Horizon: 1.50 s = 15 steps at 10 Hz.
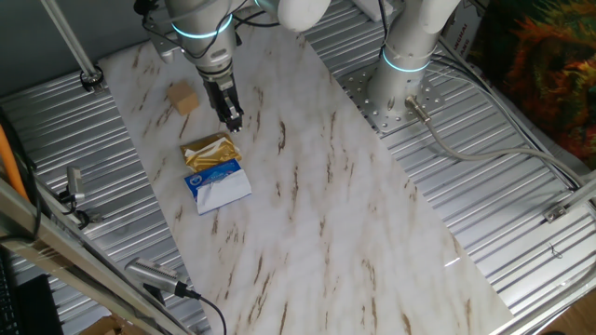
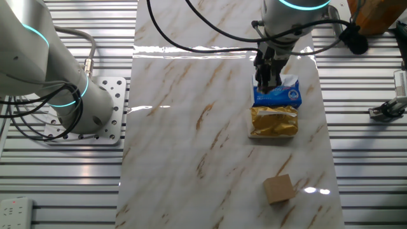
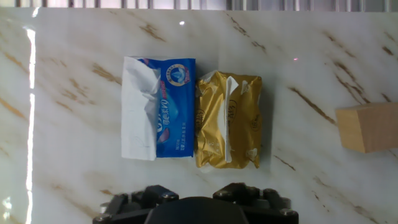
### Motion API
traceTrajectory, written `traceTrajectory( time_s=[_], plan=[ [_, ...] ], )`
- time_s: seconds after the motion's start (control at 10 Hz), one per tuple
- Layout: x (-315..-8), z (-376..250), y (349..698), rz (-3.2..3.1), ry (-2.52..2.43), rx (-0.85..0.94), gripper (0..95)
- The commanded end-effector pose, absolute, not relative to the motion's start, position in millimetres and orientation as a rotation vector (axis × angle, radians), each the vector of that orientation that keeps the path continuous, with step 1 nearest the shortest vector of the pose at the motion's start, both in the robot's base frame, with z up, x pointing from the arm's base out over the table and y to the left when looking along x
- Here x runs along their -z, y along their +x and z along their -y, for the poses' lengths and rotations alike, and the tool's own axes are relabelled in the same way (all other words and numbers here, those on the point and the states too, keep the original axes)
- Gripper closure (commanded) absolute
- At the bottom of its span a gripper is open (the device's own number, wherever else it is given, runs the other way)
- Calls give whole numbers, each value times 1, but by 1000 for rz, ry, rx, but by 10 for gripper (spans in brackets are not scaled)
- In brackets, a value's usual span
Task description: Pick up the small block on the left and move it to the right
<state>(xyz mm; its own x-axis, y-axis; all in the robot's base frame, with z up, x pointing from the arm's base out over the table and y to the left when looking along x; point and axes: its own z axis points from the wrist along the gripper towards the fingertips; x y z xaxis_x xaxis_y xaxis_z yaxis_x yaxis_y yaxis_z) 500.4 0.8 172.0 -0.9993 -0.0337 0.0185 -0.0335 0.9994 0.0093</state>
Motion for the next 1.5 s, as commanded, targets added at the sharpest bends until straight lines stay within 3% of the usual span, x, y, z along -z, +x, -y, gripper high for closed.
traceTrajectory(
  time_s=[0.1, 1.0, 1.5],
  plan=[
    [-173, -1, 500, 3128, 28, 15, 950],
    [-178, 3, 501, 3105, 41, 2, 950],
    [-177, 88, 531, 3108, 177, 17, 950]
  ],
)
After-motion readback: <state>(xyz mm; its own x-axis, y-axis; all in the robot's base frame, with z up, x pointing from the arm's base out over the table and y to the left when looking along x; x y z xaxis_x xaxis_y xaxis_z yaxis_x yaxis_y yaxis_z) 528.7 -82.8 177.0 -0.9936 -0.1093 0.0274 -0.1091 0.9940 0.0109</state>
